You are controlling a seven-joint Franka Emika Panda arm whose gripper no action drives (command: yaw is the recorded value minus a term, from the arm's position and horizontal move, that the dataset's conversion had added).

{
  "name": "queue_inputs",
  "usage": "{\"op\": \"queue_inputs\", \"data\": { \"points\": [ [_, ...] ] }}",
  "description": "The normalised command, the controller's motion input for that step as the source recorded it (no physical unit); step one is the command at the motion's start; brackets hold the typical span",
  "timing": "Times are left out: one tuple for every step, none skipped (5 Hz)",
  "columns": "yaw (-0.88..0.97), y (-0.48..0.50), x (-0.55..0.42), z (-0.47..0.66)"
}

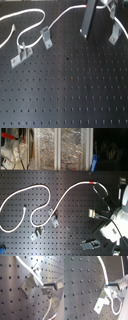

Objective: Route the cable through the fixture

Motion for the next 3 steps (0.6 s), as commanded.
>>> {"op": "queue_inputs", "data": {
  "points": [
    [0.00, 0.000, 0.000, 0.01],
    [0.03, 0.192, -0.097, 0.00],
    [0.08, 0.163, -0.013, 0.02]
  ]
}}
